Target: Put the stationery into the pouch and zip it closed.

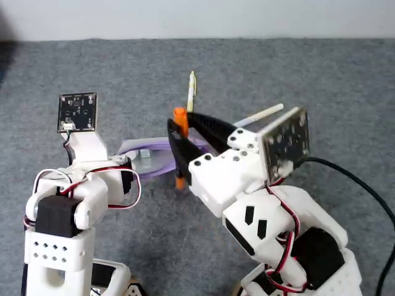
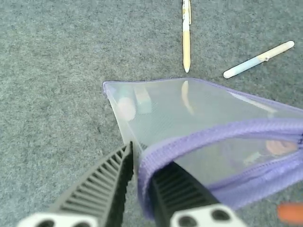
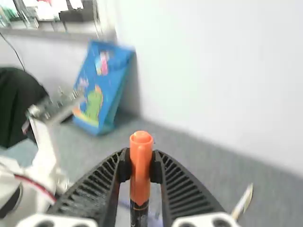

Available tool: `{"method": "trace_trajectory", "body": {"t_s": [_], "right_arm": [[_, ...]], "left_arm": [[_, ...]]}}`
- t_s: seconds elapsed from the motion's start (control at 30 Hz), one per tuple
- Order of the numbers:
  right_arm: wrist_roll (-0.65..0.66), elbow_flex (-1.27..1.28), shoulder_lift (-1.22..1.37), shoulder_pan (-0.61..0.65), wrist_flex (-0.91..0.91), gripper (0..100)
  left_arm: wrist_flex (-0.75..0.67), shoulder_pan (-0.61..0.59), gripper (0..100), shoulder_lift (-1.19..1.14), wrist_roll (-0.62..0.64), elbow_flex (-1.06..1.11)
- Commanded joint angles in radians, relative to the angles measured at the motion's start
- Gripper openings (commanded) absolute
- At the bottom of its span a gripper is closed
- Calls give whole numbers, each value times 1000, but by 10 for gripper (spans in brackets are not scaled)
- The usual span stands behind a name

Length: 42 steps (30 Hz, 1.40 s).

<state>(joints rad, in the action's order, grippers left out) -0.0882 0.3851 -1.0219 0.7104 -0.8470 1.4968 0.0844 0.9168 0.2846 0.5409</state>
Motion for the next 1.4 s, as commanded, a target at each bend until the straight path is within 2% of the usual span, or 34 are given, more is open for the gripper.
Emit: {"method": "trace_trajectory", "body": {"t_s": [0.0, 0.3, 0.5, 0.77, 1.0, 1.2, 1.37], "right_arm": [[64, 57, -5, 10, 170, 8], [213, 213, -5, 77, 478, 8], [311, 196, -13, 148, 515, 8], [311, 275, 1, 151, 529, 8], [316, 427, -2, 87, 657, 8], [316, 440, 7, 84, 757, 8], [316, 473, -2, 79, 731, 8]], "left_arm": [[-20, 5, 14, -6, 11, -7], [-26, 5, 14, 2, 11, 30], [-28, 5, 14, 2, 11, 30], [-28, 5, 14, 2, 11, 30], [-28, 5, 14, 2, 11, 30], [-28, 5, 14, 2, 11, 31], [-29, 5, 14, 2, 11, 31]]}}
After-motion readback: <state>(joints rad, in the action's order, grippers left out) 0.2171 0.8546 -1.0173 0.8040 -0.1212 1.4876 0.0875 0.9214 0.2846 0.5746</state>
